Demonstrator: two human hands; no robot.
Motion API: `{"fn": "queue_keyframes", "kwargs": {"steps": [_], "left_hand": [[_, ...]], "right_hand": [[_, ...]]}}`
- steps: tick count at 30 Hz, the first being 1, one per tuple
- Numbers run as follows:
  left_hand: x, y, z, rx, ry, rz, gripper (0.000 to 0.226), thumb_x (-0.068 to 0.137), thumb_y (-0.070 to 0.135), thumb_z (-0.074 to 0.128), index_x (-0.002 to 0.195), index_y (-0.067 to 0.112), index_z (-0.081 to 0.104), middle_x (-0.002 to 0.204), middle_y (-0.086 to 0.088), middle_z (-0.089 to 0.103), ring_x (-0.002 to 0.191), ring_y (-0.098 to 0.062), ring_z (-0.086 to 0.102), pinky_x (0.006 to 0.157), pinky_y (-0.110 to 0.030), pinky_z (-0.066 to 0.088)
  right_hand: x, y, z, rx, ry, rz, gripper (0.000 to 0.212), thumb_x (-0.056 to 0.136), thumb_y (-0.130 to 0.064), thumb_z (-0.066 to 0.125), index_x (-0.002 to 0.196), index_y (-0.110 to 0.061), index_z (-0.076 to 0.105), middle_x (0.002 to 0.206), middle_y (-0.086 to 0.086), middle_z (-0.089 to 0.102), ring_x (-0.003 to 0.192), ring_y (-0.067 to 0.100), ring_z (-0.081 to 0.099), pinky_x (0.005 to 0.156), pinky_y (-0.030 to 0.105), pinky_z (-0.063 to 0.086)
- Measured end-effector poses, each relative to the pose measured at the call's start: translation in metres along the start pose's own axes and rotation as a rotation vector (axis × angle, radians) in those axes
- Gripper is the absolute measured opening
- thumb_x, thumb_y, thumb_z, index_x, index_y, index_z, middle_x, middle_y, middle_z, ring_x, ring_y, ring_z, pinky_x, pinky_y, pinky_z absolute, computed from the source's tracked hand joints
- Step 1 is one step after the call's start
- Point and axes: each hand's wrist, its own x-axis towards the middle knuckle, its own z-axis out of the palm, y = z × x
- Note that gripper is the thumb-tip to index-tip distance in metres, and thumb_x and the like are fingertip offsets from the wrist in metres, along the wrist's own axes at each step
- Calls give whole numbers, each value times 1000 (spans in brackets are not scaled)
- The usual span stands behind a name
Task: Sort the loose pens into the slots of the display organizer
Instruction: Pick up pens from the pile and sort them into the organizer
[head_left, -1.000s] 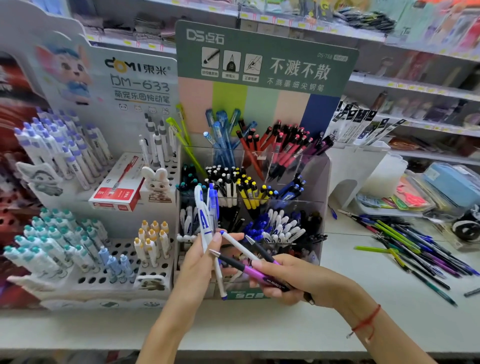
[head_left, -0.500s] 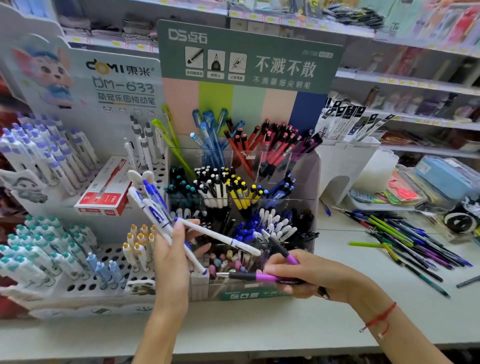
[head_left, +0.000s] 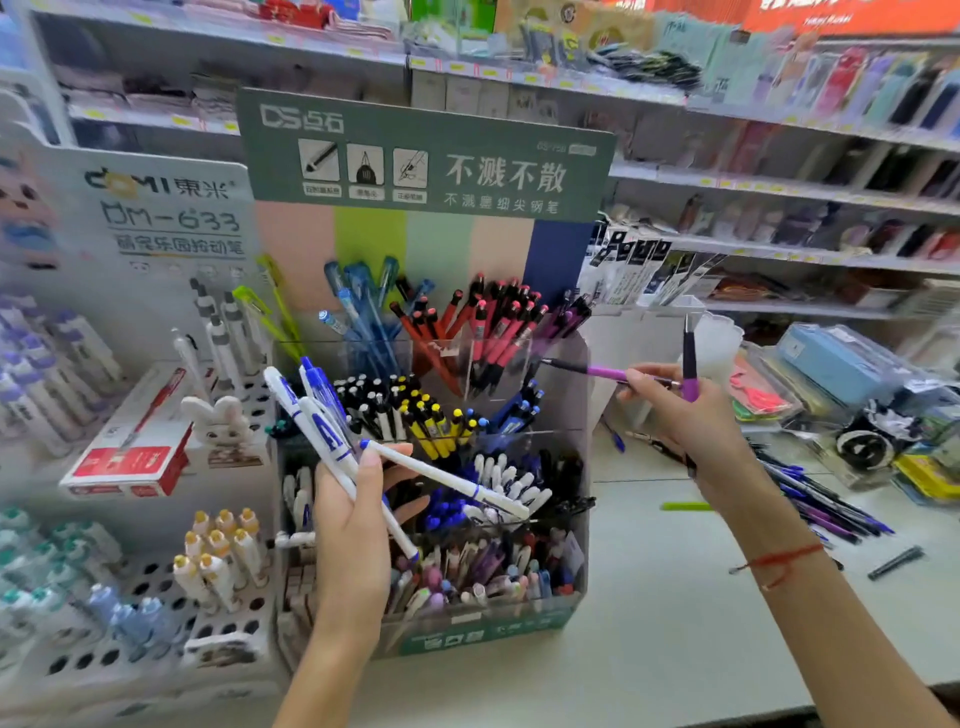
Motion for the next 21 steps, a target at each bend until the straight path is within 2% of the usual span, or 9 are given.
{"fn": "queue_keyframes", "kwargs": {"steps": [2, 5, 7, 9, 12, 14, 16, 19, 21], "left_hand": [[3, 3, 7, 28, -14, 35, 19, 102, 27, 40, 99, 39, 55, 107, 4, 68, 112, -10, 59, 96, -51, 49], [9, 5, 17, 46, -19, 57, 17, 101, 31, 41, 105, 41, 55, 108, 8, 68, 115, -10, 58, 100, -52, 44], [14, 7, 24, 42, -28, 62, 15, 102, 28, 40, 110, 33, 52, 99, 15, 69, 106, -3, 61, 95, -44, 50], [17, 11, 32, 20, -38, 70, 15, 102, 24, 39, 111, 29, 50, 93, 17, 68, 93, 8, 62, 78, -24, 57], [19, 11, 41, 14, -60, 73, 18, 103, 18, 37, 114, 19, 51, 98, 11, 64, 83, 16, 59, 62, -3, 46], [20, 9, 45, 20, -58, 65, 22, 103, 20, 37, 117, 13, 51, 101, 5, 64, 88, 10, 61, 62, -5, 48], [21, 5, 46, 28, -62, 58, 22, 102, 23, 38, 120, 18, 49, 102, 4, 66, 94, 2, 64, 64, -14, 54], [22, 3, 45, 17, -53, 46, 20, 102, 22, 38, 120, 22, 47, 100, 6, 67, 89, 2, 65, 61, -17, 54], [22, 3, 45, 16, -58, 42, 21, 102, 22, 38, 120, 21, 47, 101, 4, 67, 87, 2, 66, 61, -18, 55]], "right_hand": [[14, -10, -5, -69, 146, -97, 6, 92, -21, 62, 94, -20, 68, 73, -4, 70, 46, -5, 47, 53, 17, 38], [40, -22, -8, -191, 212, -214, 11, 91, -24, 64, 97, -17, 69, 76, -3, 69, 48, -9, 51, 54, 15, 39], [58, -32, -4, -327, 120, -233, 15, 90, -22, 66, 100, -13, 70, 72, -3, 66, 51, -7, 52, 50, 8, 37], [75, -42, 4, -483, -55, -198, 14, 90, -18, 66, 100, -10, 71, 69, -2, 63, 49, -5, 52, 42, 4, 33], [95, -52, 19, -753, -293, -122, 18, 90, -23, 65, 99, -8, 71, 66, -1, 60, 48, 1, 50, 39, 10, 33], [102, -53, 30, -833, -311, -126, 33, 91, -38, 62, 86, -6, 67, 64, 2, 57, 52, 10, 47, 44, 19, 35], [104, -49, 36, -872, -274, -183, 45, 96, -48, 48, 80, -6, 51, 71, 10, 53, 62, 22, 51, 55, 30, 40], [105, -47, 33, -1021, -292, -315, 23, 103, -22, 29, 90, -7, 42, 93, 17, 53, 88, 33, 55, 75, 40, 42], [105, -52, 22, -973, -344, -315, 15, 101, -20, 36, 91, -13, 46, 86, 8, 58, 78, 26, 55, 69, 34, 40]]}}
